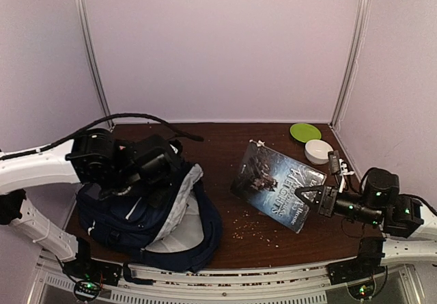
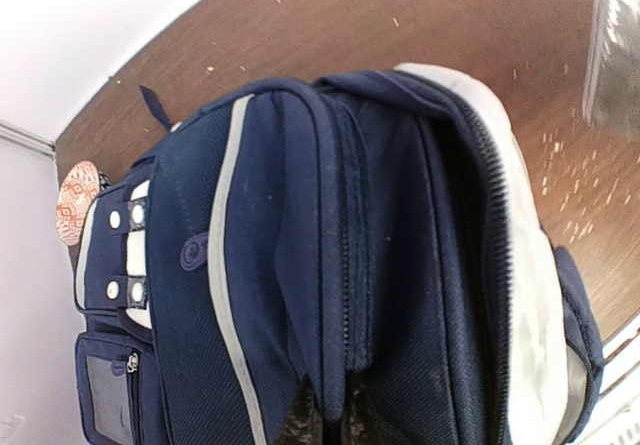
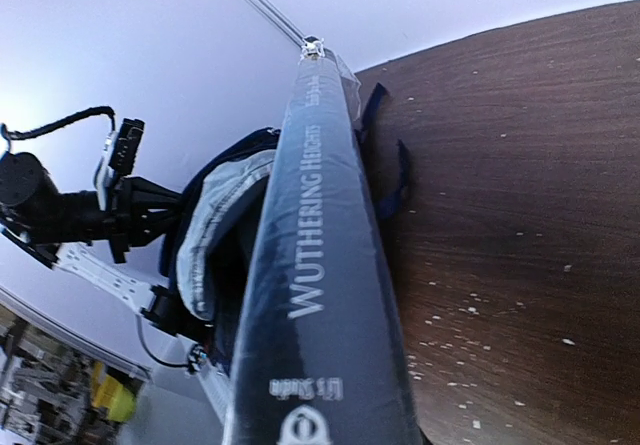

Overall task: Pack the student bag
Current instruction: Place the book in the student bag.

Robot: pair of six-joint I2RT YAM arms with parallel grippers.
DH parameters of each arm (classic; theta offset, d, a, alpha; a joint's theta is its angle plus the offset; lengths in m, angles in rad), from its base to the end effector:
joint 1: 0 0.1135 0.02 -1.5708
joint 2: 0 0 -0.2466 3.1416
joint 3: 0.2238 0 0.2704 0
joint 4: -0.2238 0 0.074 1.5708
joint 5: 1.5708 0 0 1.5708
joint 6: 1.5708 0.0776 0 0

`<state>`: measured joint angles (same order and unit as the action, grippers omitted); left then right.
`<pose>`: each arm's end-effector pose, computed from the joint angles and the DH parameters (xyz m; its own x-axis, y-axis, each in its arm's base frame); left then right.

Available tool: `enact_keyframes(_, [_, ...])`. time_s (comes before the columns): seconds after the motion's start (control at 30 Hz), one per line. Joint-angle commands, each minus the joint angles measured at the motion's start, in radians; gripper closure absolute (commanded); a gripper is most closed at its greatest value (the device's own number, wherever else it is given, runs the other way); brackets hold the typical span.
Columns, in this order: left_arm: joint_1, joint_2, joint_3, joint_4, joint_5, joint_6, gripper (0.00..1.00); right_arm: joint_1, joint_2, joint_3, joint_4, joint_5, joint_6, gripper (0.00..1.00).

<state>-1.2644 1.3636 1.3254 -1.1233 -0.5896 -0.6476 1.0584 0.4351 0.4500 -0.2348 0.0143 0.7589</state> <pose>0.1287 -0.2636 0.2777 -0.6585 0.4191 -0.6251 0.4119 0.8959 0.1667 0.1025 0.1799 0.2483 -0.6726 0.2078 -0.7103 -0.5538 0.4953 0.6693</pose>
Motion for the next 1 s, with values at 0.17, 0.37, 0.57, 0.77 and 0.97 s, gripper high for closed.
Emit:
enact_keyframes(0.17, [0.121,-0.267,-0.128,0.452,0.127,0.132,1.0,0.005,0.208,-0.016,0.57,-0.148,0.312,1.0])
enact_keyframes(0.37, [0.124,-0.363,-0.134,0.46,0.114,0.169,1.0,0.012,0.512,0.017,0.794,-0.255,0.439,1.0])
enact_keyframes(0.57, [0.125,-0.388,-0.156,0.502,0.149,0.175,1.0,0.03,0.781,0.121,1.025,-0.338,0.537,1.0])
enact_keyframes(0.77, [0.125,-0.396,-0.18,0.535,0.194,0.175,1.0,0.057,0.986,0.227,1.206,-0.376,0.636,1.0])
enact_keyframes(0.97, [0.125,-0.438,-0.211,0.596,0.252,0.173,1.0,0.09,1.172,0.359,1.203,-0.359,0.69,1.0])
